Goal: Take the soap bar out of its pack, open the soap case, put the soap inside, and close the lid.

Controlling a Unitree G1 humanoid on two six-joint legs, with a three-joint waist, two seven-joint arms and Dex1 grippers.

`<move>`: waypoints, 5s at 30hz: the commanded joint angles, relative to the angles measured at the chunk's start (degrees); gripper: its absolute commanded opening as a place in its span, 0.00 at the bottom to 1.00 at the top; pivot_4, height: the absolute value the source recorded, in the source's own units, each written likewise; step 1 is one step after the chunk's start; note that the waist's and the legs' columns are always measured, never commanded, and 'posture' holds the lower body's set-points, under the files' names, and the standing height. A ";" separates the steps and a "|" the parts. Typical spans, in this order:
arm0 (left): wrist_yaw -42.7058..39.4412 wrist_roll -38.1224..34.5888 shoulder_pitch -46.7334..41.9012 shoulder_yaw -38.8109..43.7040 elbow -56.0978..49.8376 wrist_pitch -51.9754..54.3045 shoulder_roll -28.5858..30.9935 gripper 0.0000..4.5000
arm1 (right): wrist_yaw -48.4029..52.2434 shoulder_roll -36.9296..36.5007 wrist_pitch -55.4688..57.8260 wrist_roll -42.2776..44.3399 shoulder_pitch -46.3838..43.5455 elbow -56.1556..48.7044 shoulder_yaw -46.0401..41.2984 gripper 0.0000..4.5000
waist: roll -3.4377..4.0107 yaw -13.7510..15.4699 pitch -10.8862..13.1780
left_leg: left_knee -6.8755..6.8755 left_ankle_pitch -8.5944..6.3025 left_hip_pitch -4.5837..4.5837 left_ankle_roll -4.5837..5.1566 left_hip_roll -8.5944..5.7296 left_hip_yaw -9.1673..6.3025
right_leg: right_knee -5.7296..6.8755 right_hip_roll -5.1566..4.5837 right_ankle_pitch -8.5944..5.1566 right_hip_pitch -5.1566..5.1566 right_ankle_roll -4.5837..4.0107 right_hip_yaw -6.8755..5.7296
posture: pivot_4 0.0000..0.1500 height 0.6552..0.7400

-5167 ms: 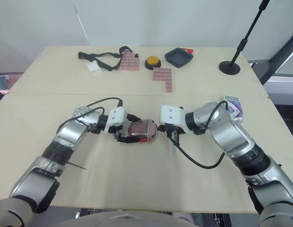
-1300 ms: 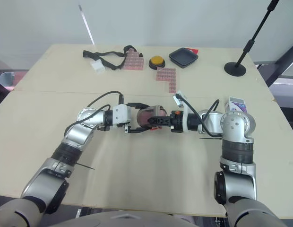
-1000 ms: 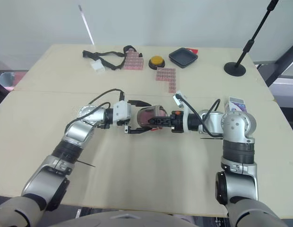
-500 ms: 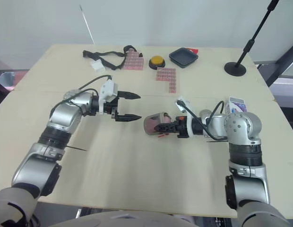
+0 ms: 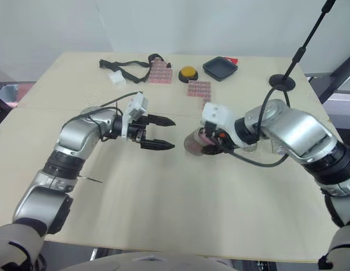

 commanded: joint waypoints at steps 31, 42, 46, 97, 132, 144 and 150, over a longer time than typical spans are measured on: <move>9.32 8.34 5.26 -6.64 -2.63 -10.65 -6.88 1.00 | 12.87 8.53 -4.24 -22.84 -7.04 2.60 10.47 0.47 | 0.00 -1.37 0.00 | 0.15 0.06 0.02 0.10 0.16 0.04 | 0.31 -0.08 -0.01 -0.08 -0.02 0.15 | 1.00 1.00; 9.66 9.34 5.30 -7.08 -1.71 -12.25 -7.45 1.00 | 13.19 9.22 -3.90 -23.50 -6.39 2.44 9.77 0.47 | 0.00 -1.45 0.00 | 0.19 0.07 0.03 0.12 0.16 0.04 | 0.35 -0.07 -0.01 -0.08 -0.03 0.17 | 1.00 1.00; 9.58 9.64 5.11 -7.00 -1.30 -12.52 -7.67 1.00 | 13.20 9.19 -3.83 -23.47 -6.29 2.28 9.67 0.47 | 0.00 -1.45 0.00 | 0.21 0.07 0.03 0.12 0.16 0.04 | 0.38 -0.08 0.00 -0.08 -0.03 0.17 | 1.00 1.00; -0.66 -1.24 15.99 4.86 0.37 -23.86 -2.09 0.43 | 7.35 13.04 -22.81 -6.76 29.34 2.10 -29.66 1.00 | 0.00 -0.42 -0.01 | 0.38 0.04 -0.10 0.19 0.16 0.09 | 0.45 -0.16 -0.01 -0.17 -0.03 0.17 | 1.00 1.00; -3.28 -2.11 19.22 3.99 1.22 -31.33 -3.81 0.43 | -8.57 4.66 -23.69 8.93 55.52 -2.74 -59.28 1.00 | -0.01 -3.46 -0.02 | 0.00 0.03 0.23 0.31 0.05 0.04 | -0.13 -0.28 0.00 0.36 -0.02 0.07 | 1.00 1.00; -2.86 -2.01 18.94 2.17 -0.70 -29.89 -4.96 0.43 | -16.16 -9.15 19.45 14.80 20.13 7.87 -36.64 1.00 | 0.15 -2.44 0.00 | -0.01 0.05 0.19 0.32 0.06 0.01 | -0.11 -0.21 0.00 0.44 -0.02 0.03 | 1.00 1.00; -2.40 -1.51 19.05 1.71 -0.61 -29.85 -5.25 0.43 | -17.17 -5.49 30.83 8.24 1.95 19.38 -16.76 1.00 | 0.19 -1.45 0.02 | 0.02 0.06 0.19 0.28 0.05 0.01 | -0.05 -0.16 0.00 0.36 -0.02 0.04 | 1.00 1.00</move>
